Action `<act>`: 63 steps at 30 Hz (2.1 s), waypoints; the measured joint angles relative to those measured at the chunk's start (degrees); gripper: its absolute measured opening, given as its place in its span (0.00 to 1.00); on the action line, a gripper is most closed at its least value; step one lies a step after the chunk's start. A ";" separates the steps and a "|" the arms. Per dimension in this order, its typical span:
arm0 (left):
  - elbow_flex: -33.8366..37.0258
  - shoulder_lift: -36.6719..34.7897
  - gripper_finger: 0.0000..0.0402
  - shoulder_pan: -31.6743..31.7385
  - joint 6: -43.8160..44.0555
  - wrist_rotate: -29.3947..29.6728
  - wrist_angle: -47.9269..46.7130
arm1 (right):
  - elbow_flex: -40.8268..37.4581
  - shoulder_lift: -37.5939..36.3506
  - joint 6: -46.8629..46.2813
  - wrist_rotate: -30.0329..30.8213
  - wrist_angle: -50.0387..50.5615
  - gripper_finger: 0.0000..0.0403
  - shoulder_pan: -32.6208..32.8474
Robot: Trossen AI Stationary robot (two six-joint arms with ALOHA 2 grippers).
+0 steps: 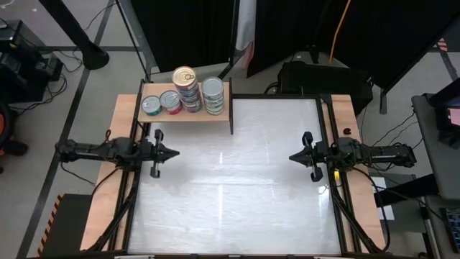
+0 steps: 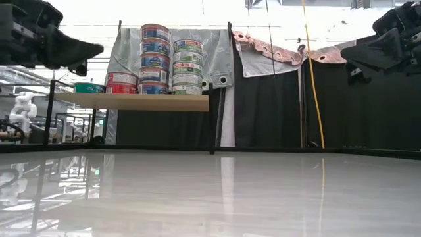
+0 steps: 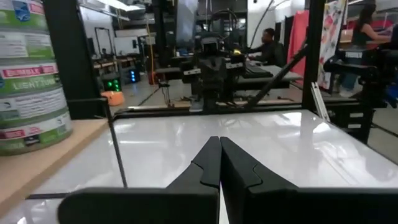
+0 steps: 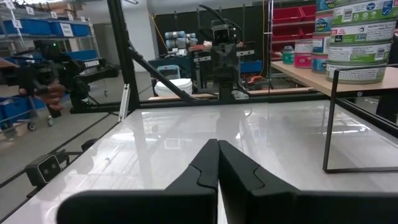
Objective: Stack canned seafood by type on shelf
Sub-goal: Return to Home Position
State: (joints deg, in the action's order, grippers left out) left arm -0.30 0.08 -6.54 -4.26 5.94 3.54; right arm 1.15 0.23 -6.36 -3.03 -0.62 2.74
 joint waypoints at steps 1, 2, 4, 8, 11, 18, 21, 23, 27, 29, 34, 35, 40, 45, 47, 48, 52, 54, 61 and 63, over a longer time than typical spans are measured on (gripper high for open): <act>0.00 0.00 0.00 0.97 0.21 -1.31 -0.38 | 0.00 0.00 -0.01 -0.01 0.00 0.00 0.00; 0.00 -0.05 0.00 1.83 0.52 -2.89 -1.37 | 0.00 0.02 -0.01 -0.04 0.00 0.00 -0.02; 0.00 -0.05 0.00 2.93 0.78 -5.58 -2.22 | -0.02 0.02 -0.01 -0.02 -0.02 0.00 -0.02; 0.00 -0.05 0.00 3.47 0.69 -6.42 -2.35 | -0.04 0.24 -0.01 -0.02 -0.14 0.00 -0.02; 0.00 -0.05 0.00 3.47 0.84 -8.00 -2.58 | -0.07 0.39 -0.01 -0.02 -0.28 0.00 -0.02; 0.00 -0.05 0.00 3.47 1.94 -8.36 -2.61 | -0.07 0.42 -0.01 -0.01 -0.31 0.00 -0.02; 0.00 0.01 0.00 3.47 3.77 -7.96 -2.65 | -0.07 0.42 -0.01 -0.02 -0.33 0.00 -0.02; 0.00 0.02 0.00 3.47 3.79 -7.81 -2.63 | -0.07 0.43 -0.01 -0.01 -0.33 0.00 -0.02; 0.00 0.02 0.03 3.47 3.84 -7.61 -2.63 | -0.07 0.42 -0.01 -0.01 -0.34 0.00 -0.02; 0.02 0.02 0.04 3.47 3.84 -7.57 -2.63 | -0.07 0.44 -0.01 0.00 -0.35 0.00 -0.02; 0.02 0.02 0.04 3.47 3.86 -7.44 -2.63 | -0.07 0.42 -0.01 -0.01 -0.36 0.00 -0.02; 0.00 0.02 0.04 3.47 3.86 -7.42 -2.63 | -0.07 0.42 -0.01 0.00 -0.37 0.00 -0.02; 0.02 0.02 0.04 3.47 3.86 -7.40 -2.63 | -0.07 0.42 -0.01 0.00 -0.37 0.00 -0.02; 0.02 0.02 0.04 3.45 3.86 -7.40 -2.64 | -0.07 0.42 -0.01 0.00 -0.37 0.00 -0.02; 0.02 0.02 0.05 3.47 3.86 -7.38 -2.65 | -0.07 0.42 -0.01 0.00 -0.37 0.00 -0.02; 0.02 0.02 0.05 3.45 3.86 -7.38 -2.65 | -0.07 0.42 -0.01 0.00 -0.39 0.00 -0.02; 0.02 0.02 0.05 3.46 3.86 -7.38 -2.65 | -0.07 0.42 -0.01 0.00 -0.39 0.00 -0.02; 0.02 0.02 0.05 3.45 3.87 -7.38 -2.65 | -0.07 0.42 -0.01 0.00 -0.38 0.00 -0.02; 0.02 0.03 0.05 3.45 3.88 -7.38 -2.68 | -0.07 0.42 -0.01 0.00 -0.39 0.00 -0.02; 0.02 0.03 0.05 3.45 3.87 -7.37 -2.68 | -0.07 0.42 -0.01 0.00 -0.39 0.00 -0.02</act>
State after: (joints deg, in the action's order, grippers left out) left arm -0.27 0.11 -3.09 -0.40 -1.42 0.86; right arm 1.08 0.64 -6.37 -3.03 -1.02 2.72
